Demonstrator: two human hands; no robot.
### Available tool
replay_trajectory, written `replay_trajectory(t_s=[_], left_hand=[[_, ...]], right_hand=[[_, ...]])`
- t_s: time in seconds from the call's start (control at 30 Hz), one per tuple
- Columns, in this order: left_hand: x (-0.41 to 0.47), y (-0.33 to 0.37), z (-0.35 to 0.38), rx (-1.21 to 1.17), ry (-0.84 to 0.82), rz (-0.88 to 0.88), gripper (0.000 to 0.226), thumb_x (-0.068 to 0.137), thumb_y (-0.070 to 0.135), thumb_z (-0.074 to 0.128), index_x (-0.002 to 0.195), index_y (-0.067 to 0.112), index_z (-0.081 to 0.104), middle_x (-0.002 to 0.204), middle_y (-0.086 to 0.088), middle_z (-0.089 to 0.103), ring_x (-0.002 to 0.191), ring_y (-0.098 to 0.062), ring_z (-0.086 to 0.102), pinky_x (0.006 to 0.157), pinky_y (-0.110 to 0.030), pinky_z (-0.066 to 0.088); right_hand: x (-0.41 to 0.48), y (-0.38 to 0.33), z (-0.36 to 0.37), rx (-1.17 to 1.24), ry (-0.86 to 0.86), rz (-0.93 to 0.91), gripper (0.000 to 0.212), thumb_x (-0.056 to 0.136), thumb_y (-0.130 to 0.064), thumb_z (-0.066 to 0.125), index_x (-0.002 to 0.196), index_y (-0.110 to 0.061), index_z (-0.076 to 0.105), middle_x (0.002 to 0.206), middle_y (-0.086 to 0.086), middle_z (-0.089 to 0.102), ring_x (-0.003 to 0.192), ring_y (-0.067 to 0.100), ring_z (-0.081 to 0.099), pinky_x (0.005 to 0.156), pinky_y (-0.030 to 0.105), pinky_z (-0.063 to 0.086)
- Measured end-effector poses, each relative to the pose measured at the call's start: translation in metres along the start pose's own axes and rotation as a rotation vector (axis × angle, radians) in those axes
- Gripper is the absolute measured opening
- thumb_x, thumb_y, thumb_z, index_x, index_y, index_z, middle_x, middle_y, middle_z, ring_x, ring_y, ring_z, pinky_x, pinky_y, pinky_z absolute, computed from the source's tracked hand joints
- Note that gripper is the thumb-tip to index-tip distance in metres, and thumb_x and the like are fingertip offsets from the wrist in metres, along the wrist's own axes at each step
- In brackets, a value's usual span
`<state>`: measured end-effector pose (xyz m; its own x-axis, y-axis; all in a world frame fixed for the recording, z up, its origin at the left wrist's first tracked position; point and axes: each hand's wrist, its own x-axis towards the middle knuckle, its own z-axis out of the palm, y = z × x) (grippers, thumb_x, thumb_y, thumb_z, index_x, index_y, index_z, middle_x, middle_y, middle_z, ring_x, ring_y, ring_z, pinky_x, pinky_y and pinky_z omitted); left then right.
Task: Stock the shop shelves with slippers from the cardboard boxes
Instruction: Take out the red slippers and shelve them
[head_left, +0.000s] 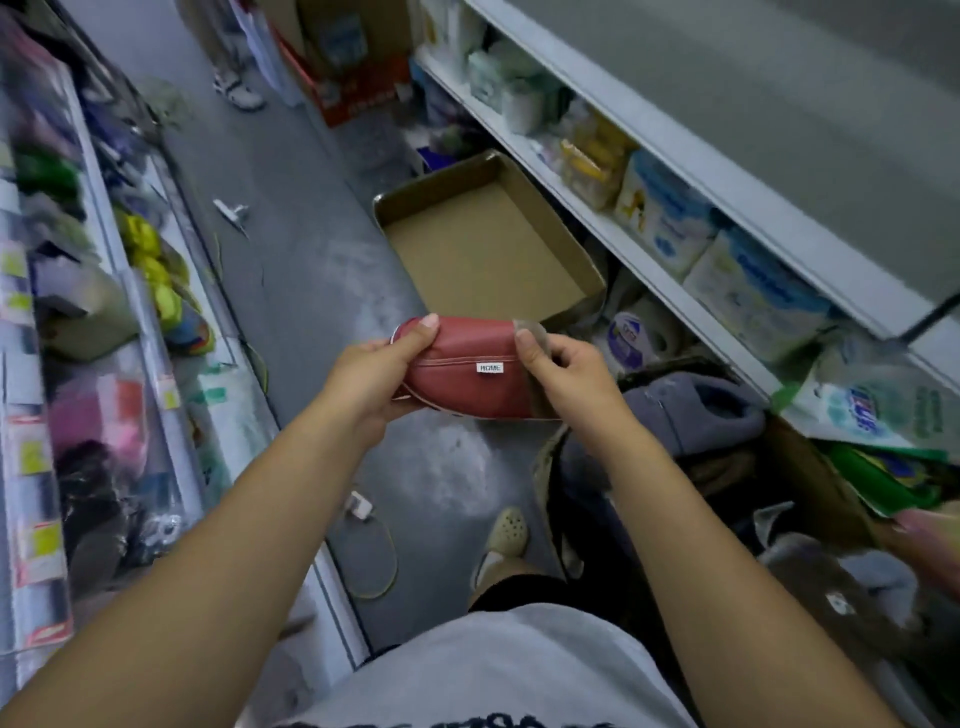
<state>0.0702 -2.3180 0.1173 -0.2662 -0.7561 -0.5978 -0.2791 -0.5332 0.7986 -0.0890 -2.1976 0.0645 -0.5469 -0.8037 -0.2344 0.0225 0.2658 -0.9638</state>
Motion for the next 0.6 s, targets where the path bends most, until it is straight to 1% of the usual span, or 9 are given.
replay_trajectory(t_s=[0.07,0.1,0.13,0.2,0.27,0.37,0.47,0.53,0.6], left_hand=[[0.027,0.049,0.005,0.013,-0.006,0.017,0.04,0.08,0.036,0.085,0.103,0.007,0.071,0.097,-0.011,0.077,0.08,-0.022,0.075,0.068,-0.038,0.063],[0.041,0.072,0.008,0.017,-0.008,0.039,0.04,0.08,0.035,0.085,0.105,0.006,0.071,0.099,-0.012,0.077,0.083,-0.023,0.076,0.07,-0.039,0.063],[0.053,0.093,0.011,0.014,-0.006,0.07,0.038,0.082,0.033,0.084,0.104,0.006,0.071,0.099,-0.012,0.077,0.084,-0.023,0.076,0.07,-0.038,0.063],[0.072,0.132,0.018,-0.033,0.001,0.141,0.029,0.087,0.03,0.079,0.103,0.008,0.07,0.092,-0.009,0.077,0.079,-0.02,0.075,0.066,-0.034,0.062],[0.087,0.165,0.027,-0.123,-0.012,0.174,0.023,0.092,0.027,0.072,0.107,0.009,0.068,0.085,-0.005,0.077,0.075,-0.017,0.075,0.066,-0.033,0.061],[0.113,0.206,0.045,-0.236,-0.109,0.196,0.025,0.096,0.023,0.067,0.115,0.007,0.065,0.086,-0.004,0.078,0.079,-0.017,0.076,0.072,-0.034,0.062],[0.145,0.247,0.067,-0.33,-0.238,0.181,0.02,0.098,0.024,0.064,0.113,0.011,0.065,0.086,-0.002,0.079,0.08,-0.013,0.076,0.071,-0.031,0.063],[0.172,0.275,0.082,-0.37,-0.314,0.152,0.017,0.099,0.026,0.064,0.109,0.013,0.065,0.088,-0.002,0.078,0.092,-0.016,0.074,0.077,-0.033,0.062],[0.207,0.306,0.095,-0.395,-0.374,0.136,0.017,0.099,0.028,0.064,0.109,0.015,0.065,0.09,0.0,0.077,0.1,-0.017,0.07,0.075,-0.032,0.061]], right_hand=[[0.045,-0.031,-0.007,-0.019,0.049,-0.045,0.058,0.094,-0.052,0.066,0.087,0.005,0.064,0.072,0.0,0.056,0.069,0.009,0.05,0.065,0.032,0.038],[0.068,-0.045,-0.01,-0.023,0.08,-0.071,0.051,0.095,-0.048,0.067,0.086,0.002,0.065,0.072,-0.001,0.058,0.068,0.008,0.052,0.066,0.033,0.041],[0.089,-0.059,-0.013,-0.021,0.105,-0.094,0.044,0.095,-0.046,0.067,0.087,-0.003,0.066,0.076,-0.002,0.063,0.071,0.009,0.057,0.069,0.035,0.047],[0.129,-0.087,-0.017,-0.011,0.175,-0.132,0.032,0.093,-0.045,0.07,0.099,-0.014,0.069,0.094,-0.003,0.072,0.087,0.01,0.066,0.086,0.04,0.055],[0.16,-0.113,-0.02,0.027,0.252,-0.14,0.035,0.091,-0.048,0.071,0.111,-0.02,0.064,0.111,-0.002,0.068,0.104,0.011,0.064,0.098,0.039,0.053],[0.199,-0.144,-0.023,0.043,0.309,-0.159,0.039,0.088,-0.058,0.069,0.115,-0.033,0.056,0.124,-0.008,0.06,0.117,0.011,0.057,0.106,0.04,0.048],[0.235,-0.174,-0.025,0.001,0.335,-0.202,0.043,0.089,-0.059,0.067,0.121,-0.031,0.058,0.123,-0.012,0.061,0.115,0.007,0.058,0.106,0.039,0.048],[0.259,-0.194,-0.032,-0.072,0.378,-0.236,0.043,0.091,-0.057,0.066,0.123,-0.03,0.059,0.123,-0.011,0.063,0.115,0.007,0.059,0.104,0.036,0.049],[0.289,-0.216,-0.041,-0.175,0.418,-0.242,0.045,0.095,-0.053,0.063,0.13,-0.025,0.058,0.132,-0.009,0.059,0.122,0.009,0.054,0.098,0.024,0.047]])
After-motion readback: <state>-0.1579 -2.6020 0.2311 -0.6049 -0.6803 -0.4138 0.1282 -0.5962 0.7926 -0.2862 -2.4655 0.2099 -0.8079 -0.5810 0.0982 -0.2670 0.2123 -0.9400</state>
